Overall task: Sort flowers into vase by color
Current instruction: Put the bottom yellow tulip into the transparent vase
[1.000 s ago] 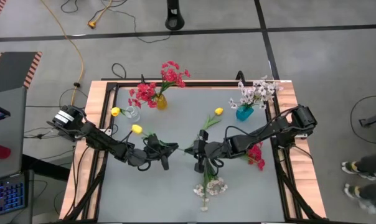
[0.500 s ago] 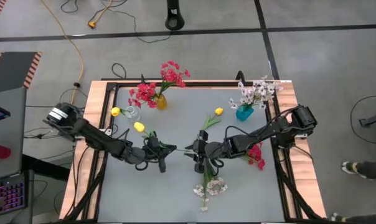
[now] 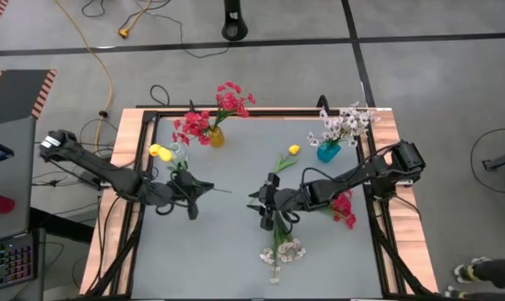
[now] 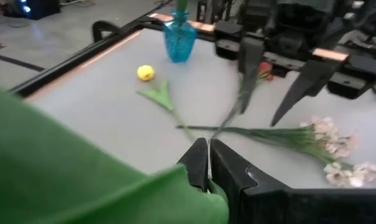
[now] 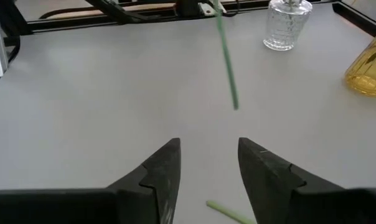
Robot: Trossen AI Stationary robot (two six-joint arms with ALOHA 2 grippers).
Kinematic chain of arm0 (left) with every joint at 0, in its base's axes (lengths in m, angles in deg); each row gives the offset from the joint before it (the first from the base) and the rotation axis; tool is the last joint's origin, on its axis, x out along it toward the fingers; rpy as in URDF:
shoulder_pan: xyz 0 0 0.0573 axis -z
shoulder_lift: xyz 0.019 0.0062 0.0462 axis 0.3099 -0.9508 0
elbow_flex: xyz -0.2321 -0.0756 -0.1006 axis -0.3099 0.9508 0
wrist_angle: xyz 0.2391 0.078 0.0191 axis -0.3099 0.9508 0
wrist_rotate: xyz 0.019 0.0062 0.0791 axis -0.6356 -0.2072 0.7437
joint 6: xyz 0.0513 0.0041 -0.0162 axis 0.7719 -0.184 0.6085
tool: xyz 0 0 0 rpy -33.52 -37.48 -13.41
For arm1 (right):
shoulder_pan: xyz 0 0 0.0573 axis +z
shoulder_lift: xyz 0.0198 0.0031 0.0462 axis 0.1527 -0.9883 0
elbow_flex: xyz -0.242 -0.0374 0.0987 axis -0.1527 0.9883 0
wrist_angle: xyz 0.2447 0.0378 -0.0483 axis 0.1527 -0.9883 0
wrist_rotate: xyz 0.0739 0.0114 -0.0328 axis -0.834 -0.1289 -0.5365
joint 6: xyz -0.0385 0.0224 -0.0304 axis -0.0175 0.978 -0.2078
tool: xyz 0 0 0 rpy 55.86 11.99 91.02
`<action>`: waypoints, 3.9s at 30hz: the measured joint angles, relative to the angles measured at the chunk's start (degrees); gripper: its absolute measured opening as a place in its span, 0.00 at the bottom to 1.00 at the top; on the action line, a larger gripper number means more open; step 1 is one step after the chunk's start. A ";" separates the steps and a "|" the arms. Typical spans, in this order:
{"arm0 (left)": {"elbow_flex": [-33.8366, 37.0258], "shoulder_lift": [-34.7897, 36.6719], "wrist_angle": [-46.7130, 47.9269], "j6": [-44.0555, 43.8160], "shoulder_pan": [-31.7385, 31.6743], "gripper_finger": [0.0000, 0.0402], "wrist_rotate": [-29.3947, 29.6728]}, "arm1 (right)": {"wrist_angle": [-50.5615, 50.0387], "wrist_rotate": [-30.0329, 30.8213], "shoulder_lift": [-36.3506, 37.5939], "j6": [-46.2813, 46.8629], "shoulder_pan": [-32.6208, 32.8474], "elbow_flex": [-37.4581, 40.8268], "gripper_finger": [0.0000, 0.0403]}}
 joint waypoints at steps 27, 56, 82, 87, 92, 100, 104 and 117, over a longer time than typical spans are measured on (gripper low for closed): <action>0.00 19.04 27.56 13.94 -16.01 0.00 -0.30 | -0.02 0.01 0.00 -0.07 -1.27 0.04 0.46; -7.56 18.84 38.54 14.12 -26.77 0.00 -1.59 | -0.44 0.01 0.00 -0.07 -1.27 0.04 0.46; -15.48 17.26 49.63 7.83 -31.71 0.00 -1.91 | -0.44 0.00 0.00 -0.07 -1.27 0.04 0.46; -15.61 16.96 54.49 5.36 -31.71 0.00 -2.20 | -0.44 0.01 0.00 -0.05 -1.27 0.04 0.46; -15.61 16.96 57.46 3.25 -31.71 0.00 -1.74 | -0.44 0.00 0.00 -0.05 -1.27 0.04 0.46; -15.61 16.96 57.69 3.08 -31.71 0.00 -1.68 | -0.44 0.00 0.00 -0.05 -1.27 0.04 0.46; -15.34 16.96 57.52 1.99 -31.71 0.00 -1.54 | -0.44 0.02 0.00 -0.05 -1.27 0.04 0.46; -14.97 16.95 57.55 1.65 -31.71 0.01 -1.35 | -0.46 0.00 0.00 -0.06 -1.27 0.04 0.46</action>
